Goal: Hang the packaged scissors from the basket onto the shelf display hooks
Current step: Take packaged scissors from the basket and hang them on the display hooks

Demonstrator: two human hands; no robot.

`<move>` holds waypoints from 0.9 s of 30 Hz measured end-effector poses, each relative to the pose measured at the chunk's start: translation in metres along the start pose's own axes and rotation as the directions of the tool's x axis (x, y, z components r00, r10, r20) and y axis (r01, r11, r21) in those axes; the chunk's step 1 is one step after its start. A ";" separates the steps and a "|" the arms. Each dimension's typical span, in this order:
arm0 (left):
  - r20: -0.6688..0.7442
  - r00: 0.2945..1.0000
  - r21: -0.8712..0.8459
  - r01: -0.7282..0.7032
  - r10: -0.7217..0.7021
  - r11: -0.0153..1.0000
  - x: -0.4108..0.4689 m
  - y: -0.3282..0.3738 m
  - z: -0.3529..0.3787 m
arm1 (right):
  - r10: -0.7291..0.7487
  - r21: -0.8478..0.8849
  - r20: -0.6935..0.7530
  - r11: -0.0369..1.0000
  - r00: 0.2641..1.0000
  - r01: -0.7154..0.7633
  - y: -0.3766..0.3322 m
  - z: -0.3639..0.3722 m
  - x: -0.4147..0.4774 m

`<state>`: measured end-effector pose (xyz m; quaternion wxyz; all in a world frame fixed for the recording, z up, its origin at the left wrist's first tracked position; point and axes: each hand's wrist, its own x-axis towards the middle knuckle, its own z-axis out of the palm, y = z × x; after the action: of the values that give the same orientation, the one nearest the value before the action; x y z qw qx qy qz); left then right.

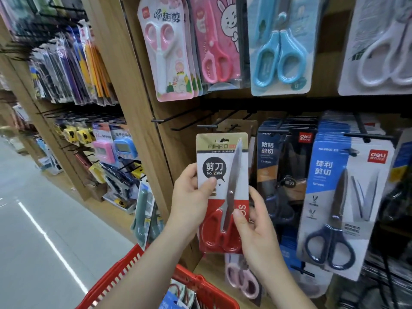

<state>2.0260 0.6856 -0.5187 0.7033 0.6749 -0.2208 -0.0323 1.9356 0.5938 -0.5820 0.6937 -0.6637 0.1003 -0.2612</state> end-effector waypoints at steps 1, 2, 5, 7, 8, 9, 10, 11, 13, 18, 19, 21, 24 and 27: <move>-0.010 1.000 0.004 -0.007 0.007 1.000 0.004 0.003 0.000 | -0.007 -0.013 0.018 1.000 1.000 0.008 0.001 0.001 0.000; -0.013 1.000 0.000 -0.003 0.003 1.000 0.007 0.005 0.000 | -0.012 -0.013 0.032 1.000 0.999 0.013 0.001 0.002 0.000; -0.001 1.000 0.007 0.014 -0.014 1.000 0.012 0.010 0.001 | -0.022 -0.022 0.067 0.999 0.997 0.023 0.000 0.002 0.001; 0.015 0.999 -0.016 0.047 -0.047 0.999 0.013 0.009 0.001 | -0.029 -0.053 0.071 0.998 0.997 0.032 -0.002 0.001 0.000; 0.025 0.997 -0.032 0.067 -0.067 0.997 0.014 0.008 0.001 | -0.039 -0.063 0.067 0.997 0.997 0.043 -0.004 0.001 0.000; 0.037 0.996 -0.041 0.085 -0.083 0.996 0.015 0.008 0.000 | -0.052 -0.065 0.057 0.996 0.997 0.056 -0.005 0.001 -0.001; 0.049 0.994 -0.035 0.101 -0.099 0.994 0.015 0.007 0.000 | -0.060 -0.059 0.045 0.996 0.997 0.063 -0.007 0.000 -0.001; 0.057 0.992 -0.014 0.112 -0.111 0.994 0.014 0.007 0.000 | -0.060 -0.048 0.032 0.997 0.998 0.061 -0.008 0.000 -0.001; 0.073 0.993 0.034 0.095 -0.097 0.995 0.007 0.004 -0.004 | -0.054 -0.022 0.006 0.998 0.999 0.054 -0.009 0.000 -0.001; 0.290 0.955 0.047 0.047 -0.058 0.998 -0.028 -0.015 -0.021 | -0.024 0.001 -0.068 1.000 0.997 0.024 -0.003 0.000 0.002; 0.315 0.947 0.041 0.053 -0.063 0.998 -0.030 -0.020 -0.023 | -0.019 -0.017 -0.080 1.000 0.997 0.018 0.000 0.001 0.002; 0.314 0.947 0.046 0.060 -0.071 0.997 -0.026 -0.027 -0.026 | -0.007 -0.060 -0.088 0.998 0.996 0.002 0.004 0.001 0.002; 0.297 0.951 0.095 0.054 -0.081 0.994 -0.011 -0.037 -0.025 | 0.006 -0.216 -0.073 0.976 0.997 -0.022 0.008 -0.003 0.004; 0.293 0.952 0.168 0.041 -0.089 0.985 0.010 -0.044 -0.018 | 0.036 -0.327 -0.052 0.944 0.998 -0.052 0.011 -0.007 0.006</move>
<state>2.0529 0.6949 -0.5585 0.6037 0.7234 -0.3044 -0.1396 1.9400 0.5845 -0.5919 0.5767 -0.7614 0.1730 -0.2403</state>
